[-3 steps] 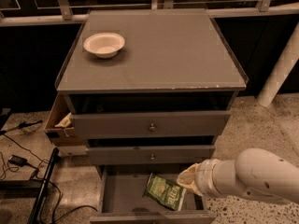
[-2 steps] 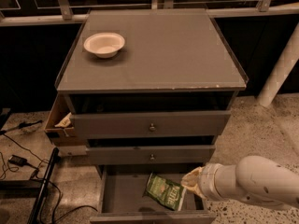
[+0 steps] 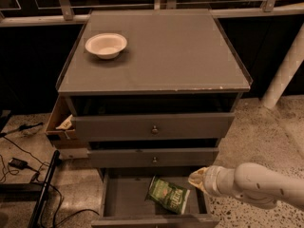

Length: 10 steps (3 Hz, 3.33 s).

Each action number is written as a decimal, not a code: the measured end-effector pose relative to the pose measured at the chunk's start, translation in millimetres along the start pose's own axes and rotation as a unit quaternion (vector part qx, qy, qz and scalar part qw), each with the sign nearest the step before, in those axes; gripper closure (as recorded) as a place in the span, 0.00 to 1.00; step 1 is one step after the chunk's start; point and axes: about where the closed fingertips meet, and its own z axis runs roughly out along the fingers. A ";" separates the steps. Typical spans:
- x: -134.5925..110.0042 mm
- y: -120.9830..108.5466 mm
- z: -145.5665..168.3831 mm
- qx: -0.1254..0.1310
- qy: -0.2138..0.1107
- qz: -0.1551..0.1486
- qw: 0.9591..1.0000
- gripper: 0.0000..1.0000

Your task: Pick green jalapeno chip bag from bottom drawer and place on counter

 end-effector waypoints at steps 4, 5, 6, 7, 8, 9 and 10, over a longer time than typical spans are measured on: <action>89.5 40.1 111.0 -0.068 0.015 0.053 0.996 1.00; 100.0 54.8 155.6 -0.095 -0.005 0.051 0.994 1.00; 108.0 67.7 198.4 -0.119 -0.033 0.060 0.991 1.00; 106.6 70.6 227.9 -0.130 -0.063 0.064 0.987 0.83; 99.0 71.7 218.3 -0.145 -0.064 0.080 0.984 0.60; 96.6 70.4 216.4 -0.144 -0.063 0.078 0.984 0.36; 103.0 71.4 232.7 -0.141 -0.067 0.082 0.984 0.13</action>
Offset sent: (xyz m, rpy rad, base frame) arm 0.0141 -0.0111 -0.0621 0.0058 0.0574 -0.0220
